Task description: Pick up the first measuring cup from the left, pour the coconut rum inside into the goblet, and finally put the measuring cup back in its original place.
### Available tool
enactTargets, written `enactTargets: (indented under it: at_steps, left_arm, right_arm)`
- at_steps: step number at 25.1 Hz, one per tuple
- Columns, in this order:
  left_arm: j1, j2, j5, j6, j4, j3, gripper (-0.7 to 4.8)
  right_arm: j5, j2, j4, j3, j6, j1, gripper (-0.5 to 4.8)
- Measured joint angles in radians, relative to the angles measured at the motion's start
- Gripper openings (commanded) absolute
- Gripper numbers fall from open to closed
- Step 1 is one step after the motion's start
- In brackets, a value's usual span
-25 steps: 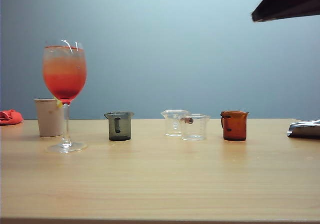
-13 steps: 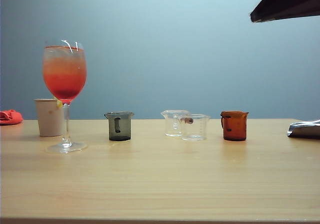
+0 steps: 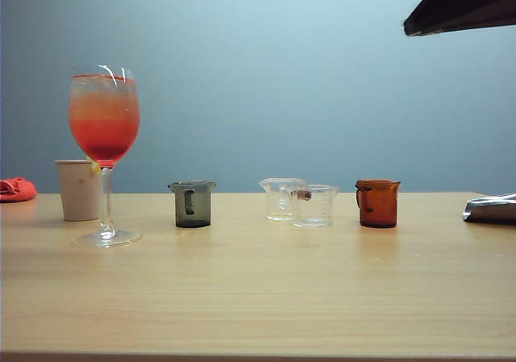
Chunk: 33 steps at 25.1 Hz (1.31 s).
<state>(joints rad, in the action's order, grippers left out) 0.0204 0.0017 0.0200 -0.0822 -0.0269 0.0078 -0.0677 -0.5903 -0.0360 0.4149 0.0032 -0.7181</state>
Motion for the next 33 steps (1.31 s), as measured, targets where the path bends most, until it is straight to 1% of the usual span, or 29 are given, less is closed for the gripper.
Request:
enactTargets:
  at_steps: [3, 7, 11, 26, 31, 33]
  left_arm:
    - [0.032, 0.000, -0.018, 0.002, -0.002, -0.002, -0.05]
    - [0.027, 0.000, -0.024, 0.077, -0.004, -0.001, -0.05]
    - [0.027, 0.000, -0.025, 0.105, -0.002, -0.001, -0.05]
    - [0.027, 0.000, -0.021, 0.108, 0.001, -0.001, -0.04]
    - [0.027, 0.000, -0.021, 0.109, 0.002, -0.001, -0.04]
    - [0.027, 0.000, -0.021, 0.108, 0.002, -0.001, -0.04]
  right_arm:
    - [0.000, 0.000, 0.000, 0.000, 0.000, 0.000, -0.01]
    - [0.000, 0.000, 0.000, 0.000, 0.000, 0.000, -0.01]
    - [0.000, 0.000, 0.000, 0.000, 0.000, 0.000, -0.01]
    - [0.000, 0.000, 0.000, 0.000, 0.000, 0.000, -0.01]
    - [-0.076, 0.019, -0.002, -0.004, -0.006, 0.011, -0.01]
    - [-0.135, 0.055, 0.018, -0.031, -0.009, 0.055, -0.01]
